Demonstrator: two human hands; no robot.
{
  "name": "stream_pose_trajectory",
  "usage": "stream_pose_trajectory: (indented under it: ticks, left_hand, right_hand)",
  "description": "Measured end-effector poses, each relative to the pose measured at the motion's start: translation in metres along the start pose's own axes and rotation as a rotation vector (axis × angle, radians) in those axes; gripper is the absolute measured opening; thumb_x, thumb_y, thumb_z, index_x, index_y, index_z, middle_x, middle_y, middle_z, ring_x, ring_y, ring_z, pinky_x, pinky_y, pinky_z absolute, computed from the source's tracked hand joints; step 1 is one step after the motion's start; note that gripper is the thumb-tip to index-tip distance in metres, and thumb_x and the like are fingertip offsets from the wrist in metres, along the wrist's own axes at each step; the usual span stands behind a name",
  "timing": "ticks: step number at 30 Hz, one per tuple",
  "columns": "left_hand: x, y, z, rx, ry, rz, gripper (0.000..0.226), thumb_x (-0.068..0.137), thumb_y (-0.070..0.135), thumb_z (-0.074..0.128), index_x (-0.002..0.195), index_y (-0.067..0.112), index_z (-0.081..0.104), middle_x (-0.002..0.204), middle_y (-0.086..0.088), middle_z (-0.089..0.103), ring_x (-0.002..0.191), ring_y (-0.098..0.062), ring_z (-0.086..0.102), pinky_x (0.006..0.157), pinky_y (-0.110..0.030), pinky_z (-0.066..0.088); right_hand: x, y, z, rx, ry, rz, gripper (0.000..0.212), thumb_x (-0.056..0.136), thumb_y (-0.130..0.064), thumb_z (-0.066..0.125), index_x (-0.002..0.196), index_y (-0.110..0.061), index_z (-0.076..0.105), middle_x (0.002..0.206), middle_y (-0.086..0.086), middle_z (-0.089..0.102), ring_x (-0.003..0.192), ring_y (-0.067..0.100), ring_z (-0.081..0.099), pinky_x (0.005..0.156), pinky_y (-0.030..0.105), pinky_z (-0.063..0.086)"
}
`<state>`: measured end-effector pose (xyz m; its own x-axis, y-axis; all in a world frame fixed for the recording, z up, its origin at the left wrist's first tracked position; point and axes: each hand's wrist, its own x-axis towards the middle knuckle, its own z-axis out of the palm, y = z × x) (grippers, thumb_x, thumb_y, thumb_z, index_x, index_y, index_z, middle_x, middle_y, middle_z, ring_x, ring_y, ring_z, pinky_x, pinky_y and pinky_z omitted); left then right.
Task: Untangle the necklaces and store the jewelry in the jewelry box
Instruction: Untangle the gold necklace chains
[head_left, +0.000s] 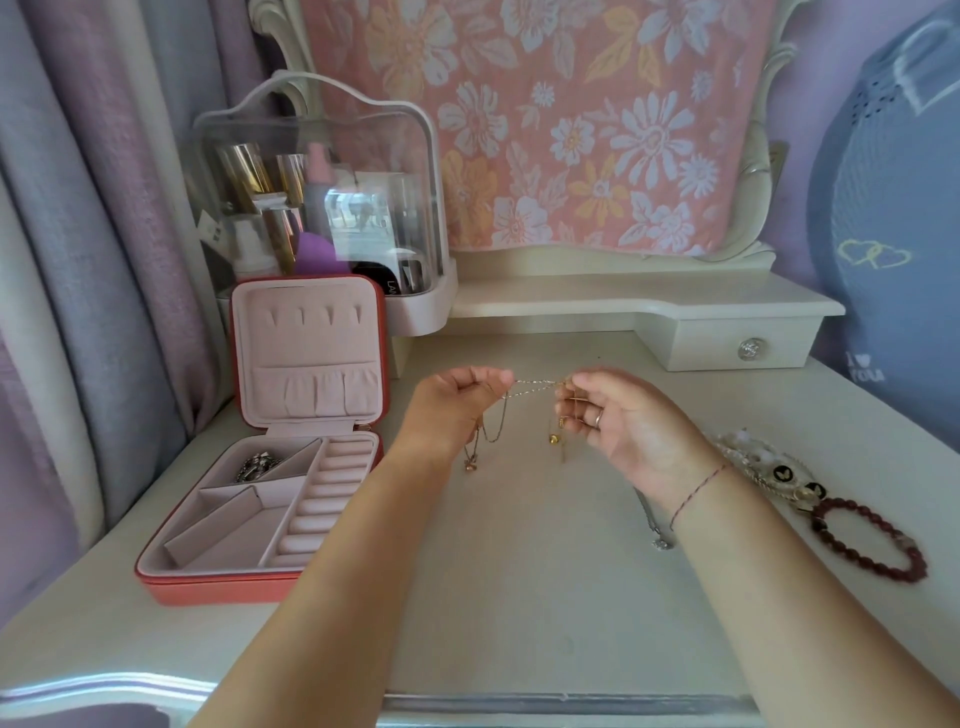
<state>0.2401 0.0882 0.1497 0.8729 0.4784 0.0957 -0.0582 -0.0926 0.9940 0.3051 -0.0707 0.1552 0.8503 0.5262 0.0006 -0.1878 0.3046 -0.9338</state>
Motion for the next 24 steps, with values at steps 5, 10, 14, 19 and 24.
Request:
stream_pose_trajectory:
  ticks: [5, 10, 14, 19, 24]
  left_hand:
    - [-0.0006, -0.0036, 0.0019, 0.180, -0.008, 0.056, 0.013, 0.087, 0.025, 0.071, 0.081, 0.014, 0.068, 0.051, 0.009, 0.049, 0.040, -0.003, 0.032, 0.048, -0.016, 0.029]
    - [-0.0021, -0.0070, 0.0021, 0.250, -0.039, 0.114, 0.011, 0.083, 0.026, 0.076, 0.080, 0.016, 0.072, 0.054, 0.002, 0.033, 0.041, -0.006, 0.021, 0.042, -0.017, 0.021]
    - [-0.0065, -0.0056, 0.0040, 0.276, -0.124, 0.132, 0.006, 0.083, 0.019, 0.076, 0.089, 0.018, 0.076, 0.053, 0.008, 0.045, 0.038, -0.004, 0.033, 0.041, -0.019, 0.031]
    - [-0.0053, -0.0083, 0.0041, 0.334, -0.164, 0.140, 0.010, 0.083, 0.016, 0.074, 0.091, 0.021, 0.076, 0.110, 0.008, 0.066, 0.082, -0.002, 0.059, 0.069, -0.009, 0.044]
    - [-0.0044, -0.0087, 0.0031, 0.335, -0.156, -0.018, 0.026, 0.093, 0.014, 0.059, 0.116, 0.025, 0.066, 0.110, 0.006, 0.071, 0.082, -0.017, 0.071, 0.077, -0.030, 0.052]
  right_hand:
    - [0.0007, -0.0001, -0.0013, 0.081, -0.025, 0.027, 0.017, 0.092, -0.006, 0.048, 0.078, -0.014, 0.054, 0.065, 0.003, 0.058, 0.053, 0.012, 0.055, 0.054, 0.020, 0.046]
    - [0.0025, 0.0005, -0.0035, 0.067, -0.029, 0.016, 0.019, 0.092, -0.009, 0.048, 0.075, -0.012, 0.054, 0.061, 0.001, 0.047, 0.041, 0.010, 0.036, 0.043, 0.018, 0.029]
    - [0.0021, 0.0015, -0.0040, 0.050, -0.054, 0.062, 0.020, 0.094, -0.012, 0.049, 0.076, -0.013, 0.059, 0.058, -0.003, 0.046, 0.036, 0.006, 0.029, 0.040, 0.017, 0.019]
    - [0.0018, 0.0035, -0.0035, 0.018, -0.096, 0.081, 0.019, 0.093, -0.012, 0.053, 0.076, -0.012, 0.061, 0.058, -0.003, 0.048, 0.037, 0.005, 0.031, 0.039, 0.016, 0.019]
    - [0.0019, 0.0037, -0.0036, 0.023, -0.114, 0.079, 0.018, 0.093, -0.012, 0.053, 0.077, -0.012, 0.061, 0.059, -0.002, 0.048, 0.037, 0.005, 0.031, 0.039, 0.016, 0.018]
